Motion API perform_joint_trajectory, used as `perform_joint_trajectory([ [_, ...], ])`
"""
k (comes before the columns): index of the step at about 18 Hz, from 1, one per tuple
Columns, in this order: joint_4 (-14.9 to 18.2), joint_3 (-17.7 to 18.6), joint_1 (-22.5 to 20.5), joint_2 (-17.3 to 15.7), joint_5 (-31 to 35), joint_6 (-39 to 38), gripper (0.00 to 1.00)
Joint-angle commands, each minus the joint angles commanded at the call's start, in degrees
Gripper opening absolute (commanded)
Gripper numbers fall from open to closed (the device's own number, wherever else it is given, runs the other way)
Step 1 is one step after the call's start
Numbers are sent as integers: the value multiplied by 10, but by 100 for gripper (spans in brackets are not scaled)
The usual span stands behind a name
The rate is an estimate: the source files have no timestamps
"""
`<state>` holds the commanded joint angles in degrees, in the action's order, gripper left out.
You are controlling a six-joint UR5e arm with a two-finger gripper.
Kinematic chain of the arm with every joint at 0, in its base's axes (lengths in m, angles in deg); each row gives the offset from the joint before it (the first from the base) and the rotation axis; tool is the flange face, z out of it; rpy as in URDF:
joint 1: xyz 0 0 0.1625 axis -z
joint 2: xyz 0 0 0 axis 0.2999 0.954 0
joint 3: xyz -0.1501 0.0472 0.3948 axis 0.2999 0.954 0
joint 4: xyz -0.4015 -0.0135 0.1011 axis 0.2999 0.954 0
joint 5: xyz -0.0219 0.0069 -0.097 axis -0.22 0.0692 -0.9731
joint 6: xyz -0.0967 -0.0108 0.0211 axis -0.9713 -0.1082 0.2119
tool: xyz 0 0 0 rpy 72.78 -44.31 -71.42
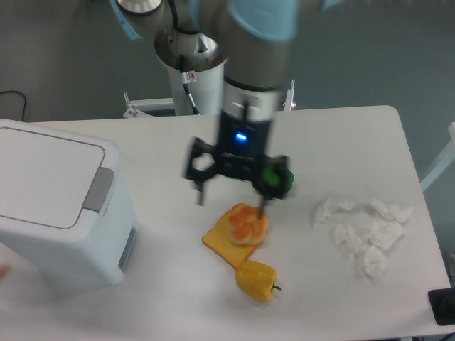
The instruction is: Close the trash can
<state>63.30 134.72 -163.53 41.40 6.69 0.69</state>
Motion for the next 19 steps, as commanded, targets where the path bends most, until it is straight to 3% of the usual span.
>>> perform_joint_trajectory([
  [2, -6, 9, 1, 22, 65, 22, 100],
  [5, -25, 11, -6, 64, 110, 67, 100],
  [8, -29, 1, -39, 106, 123, 184, 100],
  [10, -25, 1, -40, 106, 155, 230, 100],
  [16, -22, -14, -68, 118, 162, 295, 100],
  [19, -22, -23, -69, 122, 174, 299, 100],
])
